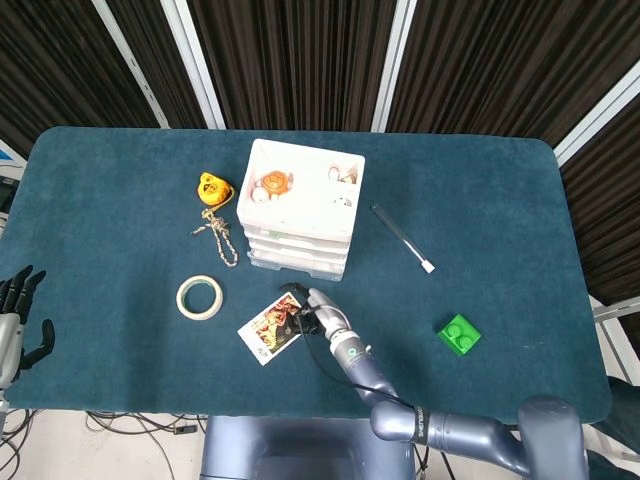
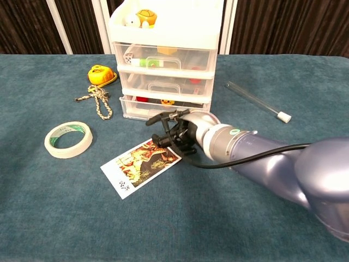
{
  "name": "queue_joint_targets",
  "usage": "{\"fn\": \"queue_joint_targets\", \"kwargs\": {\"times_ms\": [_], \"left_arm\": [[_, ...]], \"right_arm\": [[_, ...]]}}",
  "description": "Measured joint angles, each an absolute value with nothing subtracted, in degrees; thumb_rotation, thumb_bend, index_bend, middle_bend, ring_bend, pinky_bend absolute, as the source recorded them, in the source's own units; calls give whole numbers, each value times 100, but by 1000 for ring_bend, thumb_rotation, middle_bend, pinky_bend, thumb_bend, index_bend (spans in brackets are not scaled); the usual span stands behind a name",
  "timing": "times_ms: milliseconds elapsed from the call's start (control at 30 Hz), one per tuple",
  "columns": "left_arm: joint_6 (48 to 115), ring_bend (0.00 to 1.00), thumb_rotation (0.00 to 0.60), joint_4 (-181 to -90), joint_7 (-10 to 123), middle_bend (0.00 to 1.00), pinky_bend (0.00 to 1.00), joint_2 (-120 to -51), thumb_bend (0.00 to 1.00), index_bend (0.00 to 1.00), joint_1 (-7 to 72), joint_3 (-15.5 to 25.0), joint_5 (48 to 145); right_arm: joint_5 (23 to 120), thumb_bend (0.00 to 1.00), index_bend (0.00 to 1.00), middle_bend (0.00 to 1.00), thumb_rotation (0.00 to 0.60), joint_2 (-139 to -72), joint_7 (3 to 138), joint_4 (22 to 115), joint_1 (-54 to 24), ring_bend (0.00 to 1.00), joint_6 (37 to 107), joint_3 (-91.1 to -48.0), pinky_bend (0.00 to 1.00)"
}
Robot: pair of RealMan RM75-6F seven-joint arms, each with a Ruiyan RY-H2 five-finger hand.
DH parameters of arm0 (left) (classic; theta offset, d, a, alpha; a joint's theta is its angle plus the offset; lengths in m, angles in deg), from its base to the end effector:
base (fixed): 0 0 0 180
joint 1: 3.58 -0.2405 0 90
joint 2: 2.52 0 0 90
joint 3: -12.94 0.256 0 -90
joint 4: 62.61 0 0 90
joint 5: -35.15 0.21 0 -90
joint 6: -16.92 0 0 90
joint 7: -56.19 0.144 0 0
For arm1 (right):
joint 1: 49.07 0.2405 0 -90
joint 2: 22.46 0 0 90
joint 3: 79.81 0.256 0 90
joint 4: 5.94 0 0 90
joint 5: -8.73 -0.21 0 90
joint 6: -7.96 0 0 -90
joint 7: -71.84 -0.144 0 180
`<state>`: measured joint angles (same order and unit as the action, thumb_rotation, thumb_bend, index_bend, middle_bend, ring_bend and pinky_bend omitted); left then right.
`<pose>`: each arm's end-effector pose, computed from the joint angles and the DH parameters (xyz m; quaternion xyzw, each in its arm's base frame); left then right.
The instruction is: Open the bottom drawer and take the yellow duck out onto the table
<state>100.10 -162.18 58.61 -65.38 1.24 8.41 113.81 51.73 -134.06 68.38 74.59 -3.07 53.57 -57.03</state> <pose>-0.3034 0.1840 0.1597 -0.5489 -0.4375 -0.3838 0.6000 -0.0555 -0.3145 -0.1268 0.5005 -0.7326 0.4284 0.1710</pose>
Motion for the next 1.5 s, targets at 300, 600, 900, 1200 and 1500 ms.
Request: {"fn": "queue_joint_targets", "kwargs": {"times_ms": [300, 600, 900, 1200, 1500], "left_arm": [[10011, 0, 600, -16218, 5864, 0, 0, -6542, 582, 55, 123, 836, 11368], [10022, 0, 600, -16230, 5863, 0, 0, -6539, 582, 56, 121, 834, 11374], [10016, 0, 600, -16238, 5865, 0, 0, -6530, 582, 58, 123, 832, 11365], [10019, 0, 600, -16224, 5872, 0, 0, -6541, 582, 58, 122, 833, 11364], [10016, 0, 600, -16220, 5844, 0, 0, -6538, 582, 58, 120, 836, 11371]], "right_arm": [[5305, 608, 185, 1000, 600, -12987, 7321, 8067, -373, 1000, 5868, -5711, 1000], [4946, 608, 161, 1000, 600, -12905, 7916, 8025, -206, 1000, 6081, -5713, 1000], [4642, 608, 159, 1000, 600, -13028, 8462, 7638, 19, 1000, 6330, -5738, 1000], [4501, 608, 159, 1000, 600, -13065, 8679, 7565, 89, 1000, 6317, -5792, 1000], [4287, 608, 159, 1000, 600, -13117, 8872, 7488, 204, 1000, 6212, -5798, 1000]]}}
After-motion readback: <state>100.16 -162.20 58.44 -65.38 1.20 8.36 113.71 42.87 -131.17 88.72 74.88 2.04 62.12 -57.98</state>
